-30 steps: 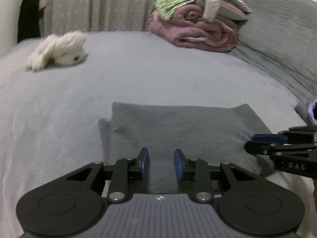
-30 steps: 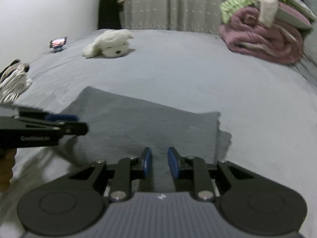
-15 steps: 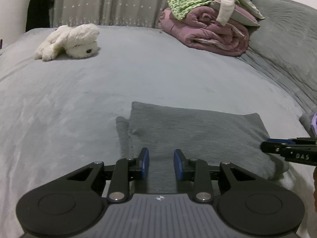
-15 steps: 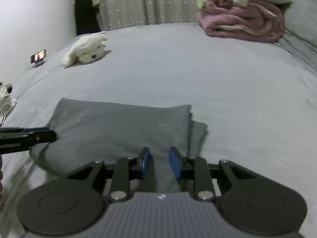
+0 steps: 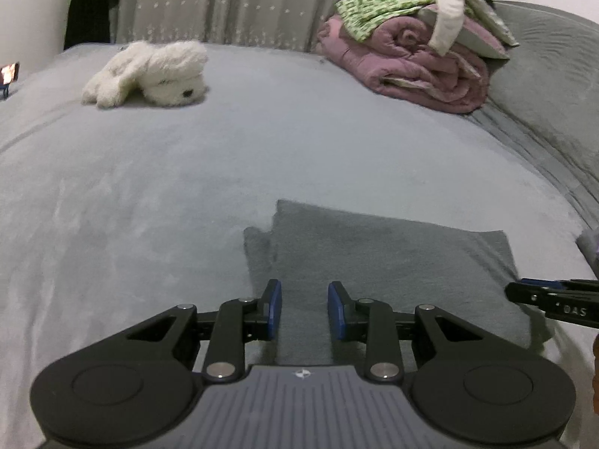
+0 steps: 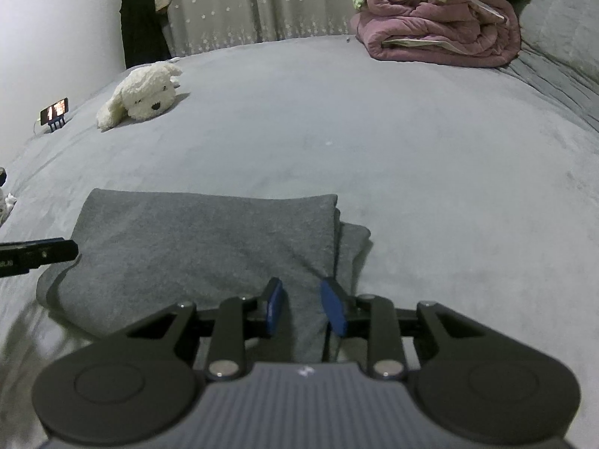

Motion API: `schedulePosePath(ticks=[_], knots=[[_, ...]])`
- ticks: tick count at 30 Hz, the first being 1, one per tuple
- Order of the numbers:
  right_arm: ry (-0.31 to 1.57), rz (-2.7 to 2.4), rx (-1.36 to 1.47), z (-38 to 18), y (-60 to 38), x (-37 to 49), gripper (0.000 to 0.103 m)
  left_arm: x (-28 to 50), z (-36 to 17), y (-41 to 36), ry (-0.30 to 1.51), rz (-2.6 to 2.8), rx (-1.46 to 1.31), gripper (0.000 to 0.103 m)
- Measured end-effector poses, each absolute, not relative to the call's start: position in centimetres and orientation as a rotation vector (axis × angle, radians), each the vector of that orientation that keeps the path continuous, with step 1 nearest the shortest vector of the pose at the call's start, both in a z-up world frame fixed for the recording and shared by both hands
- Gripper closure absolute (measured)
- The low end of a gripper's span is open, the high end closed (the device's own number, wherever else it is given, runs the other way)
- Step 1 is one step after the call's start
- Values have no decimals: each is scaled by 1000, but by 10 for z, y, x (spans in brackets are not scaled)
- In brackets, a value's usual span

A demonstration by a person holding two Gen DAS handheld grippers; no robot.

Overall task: Fold clothes
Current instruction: 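Press and smooth the folded shirt's edge with both grippers, then move the left gripper to the folded grey shirt's edge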

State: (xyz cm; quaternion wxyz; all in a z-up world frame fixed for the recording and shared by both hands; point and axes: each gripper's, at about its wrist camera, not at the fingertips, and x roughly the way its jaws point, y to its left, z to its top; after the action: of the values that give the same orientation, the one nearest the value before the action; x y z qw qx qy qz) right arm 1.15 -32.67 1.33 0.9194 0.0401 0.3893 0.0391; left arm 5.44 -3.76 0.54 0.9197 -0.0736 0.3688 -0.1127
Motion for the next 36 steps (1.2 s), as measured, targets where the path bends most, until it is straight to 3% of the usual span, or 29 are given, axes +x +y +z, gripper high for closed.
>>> schedulePosePath(ticks=[13,32,36], knots=[[737,44,49,23,-322,9,77,62,7,-28,776,-205,-191,74],[633,199,-33,24,-275,-6,73,50,12,-63,647,-351,-69,74],[535,159,-112,32,-265,-11,73,57,3,-66,673,-330,-42,74]])
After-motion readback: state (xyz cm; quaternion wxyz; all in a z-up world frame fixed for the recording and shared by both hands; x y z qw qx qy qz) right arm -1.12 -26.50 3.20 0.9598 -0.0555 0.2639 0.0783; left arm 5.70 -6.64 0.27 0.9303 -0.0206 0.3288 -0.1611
